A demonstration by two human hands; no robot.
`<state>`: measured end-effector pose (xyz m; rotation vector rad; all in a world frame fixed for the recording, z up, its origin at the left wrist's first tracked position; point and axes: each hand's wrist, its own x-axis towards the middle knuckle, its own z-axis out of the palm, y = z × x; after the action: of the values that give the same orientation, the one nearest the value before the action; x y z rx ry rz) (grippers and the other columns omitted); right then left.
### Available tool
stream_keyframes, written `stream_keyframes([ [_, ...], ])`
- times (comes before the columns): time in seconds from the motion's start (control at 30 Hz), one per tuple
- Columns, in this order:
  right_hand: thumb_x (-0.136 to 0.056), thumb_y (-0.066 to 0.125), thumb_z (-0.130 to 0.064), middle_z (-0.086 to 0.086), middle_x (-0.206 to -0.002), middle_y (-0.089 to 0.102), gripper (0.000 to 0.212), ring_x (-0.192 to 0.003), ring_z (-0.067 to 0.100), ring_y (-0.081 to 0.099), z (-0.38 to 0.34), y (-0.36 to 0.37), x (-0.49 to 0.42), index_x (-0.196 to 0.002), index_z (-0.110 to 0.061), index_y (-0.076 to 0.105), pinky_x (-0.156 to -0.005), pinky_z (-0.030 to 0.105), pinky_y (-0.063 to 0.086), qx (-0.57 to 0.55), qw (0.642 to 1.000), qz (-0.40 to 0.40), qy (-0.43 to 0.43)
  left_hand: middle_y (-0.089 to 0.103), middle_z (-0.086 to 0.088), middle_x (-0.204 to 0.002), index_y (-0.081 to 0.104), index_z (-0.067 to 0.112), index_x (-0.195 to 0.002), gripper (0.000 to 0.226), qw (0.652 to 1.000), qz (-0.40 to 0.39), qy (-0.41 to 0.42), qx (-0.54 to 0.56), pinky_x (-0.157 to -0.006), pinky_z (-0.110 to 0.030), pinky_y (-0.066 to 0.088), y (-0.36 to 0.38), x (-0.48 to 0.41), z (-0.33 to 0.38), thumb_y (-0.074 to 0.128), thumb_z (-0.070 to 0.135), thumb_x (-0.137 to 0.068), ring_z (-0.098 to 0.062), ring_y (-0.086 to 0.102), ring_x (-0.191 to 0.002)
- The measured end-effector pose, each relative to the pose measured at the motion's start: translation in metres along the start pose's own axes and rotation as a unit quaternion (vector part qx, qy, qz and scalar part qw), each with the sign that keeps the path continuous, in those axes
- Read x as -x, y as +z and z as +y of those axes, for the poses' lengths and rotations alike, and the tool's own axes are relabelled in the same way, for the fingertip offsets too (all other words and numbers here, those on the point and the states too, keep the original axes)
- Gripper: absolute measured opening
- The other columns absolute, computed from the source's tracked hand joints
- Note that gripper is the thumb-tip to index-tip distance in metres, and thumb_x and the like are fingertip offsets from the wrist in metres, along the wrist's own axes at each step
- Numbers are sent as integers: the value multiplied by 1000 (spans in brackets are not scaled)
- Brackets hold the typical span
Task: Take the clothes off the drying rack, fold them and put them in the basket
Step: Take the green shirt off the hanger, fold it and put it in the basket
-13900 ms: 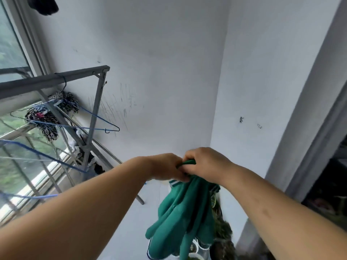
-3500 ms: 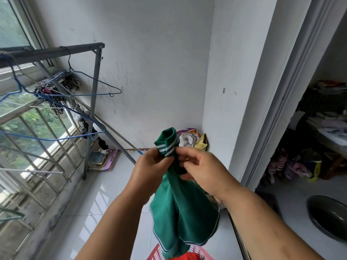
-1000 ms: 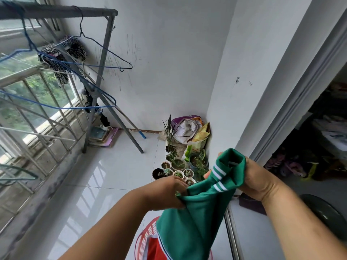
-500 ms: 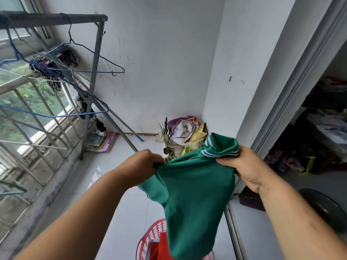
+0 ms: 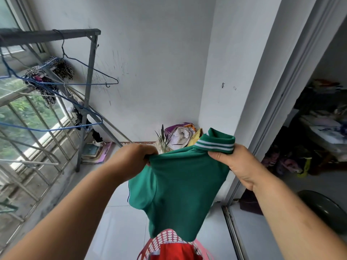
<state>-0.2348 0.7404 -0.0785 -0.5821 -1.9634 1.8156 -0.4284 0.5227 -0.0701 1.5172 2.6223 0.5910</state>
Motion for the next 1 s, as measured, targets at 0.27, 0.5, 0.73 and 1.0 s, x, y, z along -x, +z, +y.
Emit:
stream_keyframes([
  [0.27,-63,81,-28,0,-114,73,58,-112,16,66,3,-1,-5,-118,-17,68,-105,35,44,-16,997,-47,58,68,4,-88,68,20,-90,27,999,-22,4,31,-78,-33,52,1,-2,4,49,1,-84,-16,61,-84],
  [0.5,-78,76,-6,4,-109,75,37,-108,20,68,8,-2,-7,-114,-9,69,-105,42,46,6,997,-21,69,61,5,-79,61,27,-80,6,984,-161,-35,63,-71,-34,51,-7,6,18,55,28,-78,-17,57,-76],
  [0.73,-77,78,-6,2,-108,75,36,-107,19,68,9,-10,-3,-112,-11,70,-106,42,46,11,998,-6,59,54,8,-72,53,24,-73,23,989,-82,-18,120,-56,-19,37,15,6,20,76,28,-75,-7,41,-60],
  [1.0,-76,78,-4,2,-110,74,43,-109,18,67,16,-12,8,-117,-10,68,-106,40,46,2,998,6,58,68,-15,-101,48,31,-69,33,961,-96,-32,258,-63,-31,58,27,8,24,66,3,-74,-16,56,-72],
])
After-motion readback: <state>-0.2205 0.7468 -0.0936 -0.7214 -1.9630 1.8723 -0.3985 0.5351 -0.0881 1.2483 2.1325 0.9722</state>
